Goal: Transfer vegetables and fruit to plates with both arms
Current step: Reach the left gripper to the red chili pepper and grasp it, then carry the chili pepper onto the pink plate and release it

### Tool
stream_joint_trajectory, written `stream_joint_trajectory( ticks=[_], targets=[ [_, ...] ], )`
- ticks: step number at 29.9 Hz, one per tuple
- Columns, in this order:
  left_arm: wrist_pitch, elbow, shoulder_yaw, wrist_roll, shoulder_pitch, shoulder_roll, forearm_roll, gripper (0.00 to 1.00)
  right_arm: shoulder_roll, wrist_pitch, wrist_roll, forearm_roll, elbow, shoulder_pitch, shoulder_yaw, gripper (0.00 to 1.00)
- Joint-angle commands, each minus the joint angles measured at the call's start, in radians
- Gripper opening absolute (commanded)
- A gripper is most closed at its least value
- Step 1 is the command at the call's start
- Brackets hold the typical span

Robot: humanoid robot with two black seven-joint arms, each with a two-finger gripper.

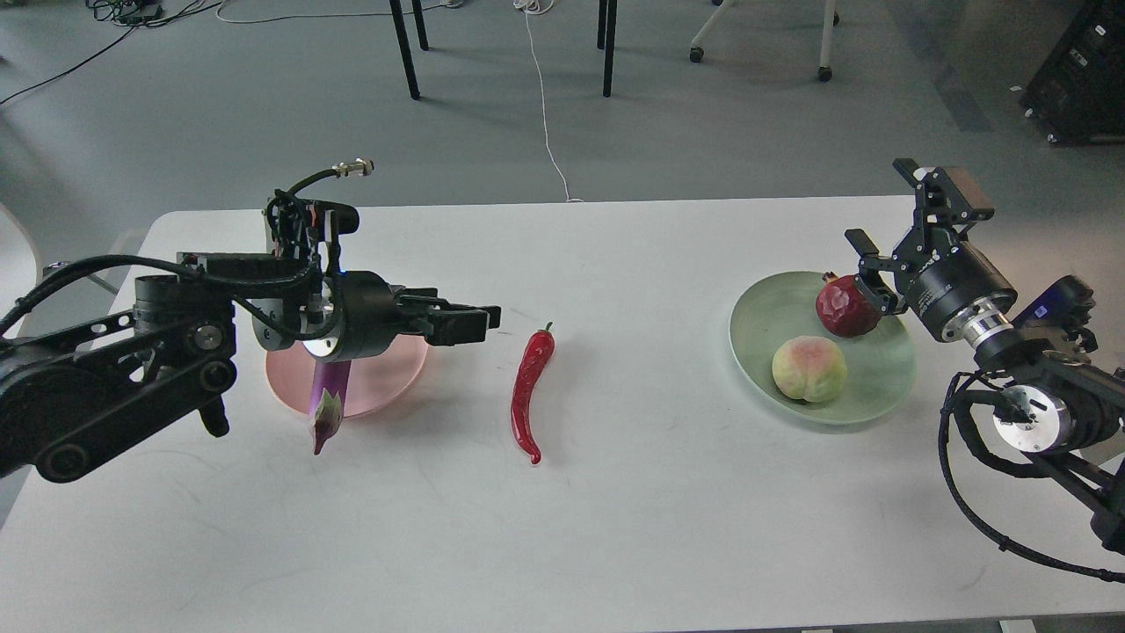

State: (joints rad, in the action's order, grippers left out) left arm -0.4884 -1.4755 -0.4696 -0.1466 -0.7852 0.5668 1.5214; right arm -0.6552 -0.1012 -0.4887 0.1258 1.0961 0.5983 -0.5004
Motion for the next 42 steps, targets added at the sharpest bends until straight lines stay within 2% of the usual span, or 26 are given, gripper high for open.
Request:
stream_joint_trajectory(
  ticks=[1,7,18,24,27,28,30,31,37,40,42],
  targets=[
    [0.0,0.081,0.011,-0.03,0.009,-0.106,0.063,0.99,0.0,0.001,0.0,0.0,-0.001,-0.009,0.0,0.99],
    [0.0,0.217,0.034,-0.022,0.004,-0.22,0.16,0.98,0.0,0.001,0.0,0.002,-0.002,-0.011,0.002,0.99],
    [0.0,0.296,0.134,-0.021,0.004,-0.266,0.163,0.96,0.0,0.003,0.0,0.002,-0.002,-0.011,0.002,0.99],
    [0.0,0.299,0.141,-0.022,0.001,-0.274,0.163,0.93,0.0,0.003,0.0,0.002,-0.004,-0.012,0.0,0.99],
    [0.0,0.3,0.141,-0.021,0.001,-0.275,0.161,0.8,0.0,0.003,0.0,0.002,-0.004,-0.012,0.002,0.99],
    [0.0,0.3,0.141,-0.021,0.001,-0.275,0.16,0.7,0.0,0.003,0.0,0.002,-0.004,-0.012,0.002,0.99],
    [0.0,0.3,0.141,-0.03,0.001,-0.278,0.16,0.35,0.0,0.003,0.0,0.002,-0.002,-0.012,0.002,0.99],
    [0.0,0.3,0.141,-0.034,0.001,-0.281,0.16,0.26,0.0,0.003,0.0,0.002,-0.002,-0.014,0.002,0.99],
    [0.0,0.302,0.141,-0.037,0.001,-0.289,0.163,0.24,0.0,0.003,0.0,0.002,-0.002,-0.017,0.0,0.99],
    [0.0,0.3,0.141,-0.044,-0.002,-0.289,0.164,0.15,0.0,0.003,0.0,0.002,-0.002,-0.017,0.0,0.99],
    [0.0,0.284,0.137,-0.059,-0.014,-0.289,0.157,0.13,0.0,0.003,0.0,0.002,-0.002,-0.018,0.0,0.99]
  ],
)
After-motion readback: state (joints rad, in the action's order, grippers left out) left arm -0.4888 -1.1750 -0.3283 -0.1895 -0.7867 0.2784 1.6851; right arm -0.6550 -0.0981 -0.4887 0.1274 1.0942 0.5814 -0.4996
